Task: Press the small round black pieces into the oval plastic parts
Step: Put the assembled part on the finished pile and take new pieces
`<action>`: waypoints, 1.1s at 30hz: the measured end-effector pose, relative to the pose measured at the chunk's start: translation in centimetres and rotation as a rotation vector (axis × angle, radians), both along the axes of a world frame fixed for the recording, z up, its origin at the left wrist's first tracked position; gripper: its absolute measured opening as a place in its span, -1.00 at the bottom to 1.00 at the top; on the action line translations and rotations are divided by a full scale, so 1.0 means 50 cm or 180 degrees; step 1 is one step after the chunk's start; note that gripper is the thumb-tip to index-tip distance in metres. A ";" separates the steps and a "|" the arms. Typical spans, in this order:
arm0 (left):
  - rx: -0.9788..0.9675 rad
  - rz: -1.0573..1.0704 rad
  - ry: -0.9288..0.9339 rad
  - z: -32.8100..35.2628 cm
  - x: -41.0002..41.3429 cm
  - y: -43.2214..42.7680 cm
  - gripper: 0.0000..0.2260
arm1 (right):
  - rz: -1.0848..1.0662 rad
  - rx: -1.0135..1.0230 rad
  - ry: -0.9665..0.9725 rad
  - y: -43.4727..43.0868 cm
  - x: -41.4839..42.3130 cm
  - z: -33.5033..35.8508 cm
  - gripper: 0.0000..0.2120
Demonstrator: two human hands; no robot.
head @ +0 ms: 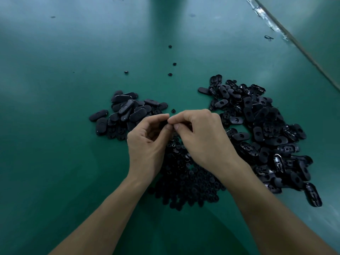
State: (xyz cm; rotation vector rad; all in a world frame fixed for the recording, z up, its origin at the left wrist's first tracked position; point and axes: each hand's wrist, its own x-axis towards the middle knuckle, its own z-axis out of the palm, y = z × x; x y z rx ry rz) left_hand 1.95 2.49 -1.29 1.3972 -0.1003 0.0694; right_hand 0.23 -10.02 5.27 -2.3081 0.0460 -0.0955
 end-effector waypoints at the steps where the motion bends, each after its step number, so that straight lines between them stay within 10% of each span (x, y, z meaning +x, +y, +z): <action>1: -0.0002 0.0018 0.0003 0.000 0.000 0.000 -0.85 | 0.0008 0.0038 0.0058 0.000 0.001 0.002 -0.78; 33: -0.0243 -0.0130 0.0194 0.000 0.003 -0.003 -0.73 | 0.0211 0.0320 -0.0009 -0.059 0.021 -0.030 -0.93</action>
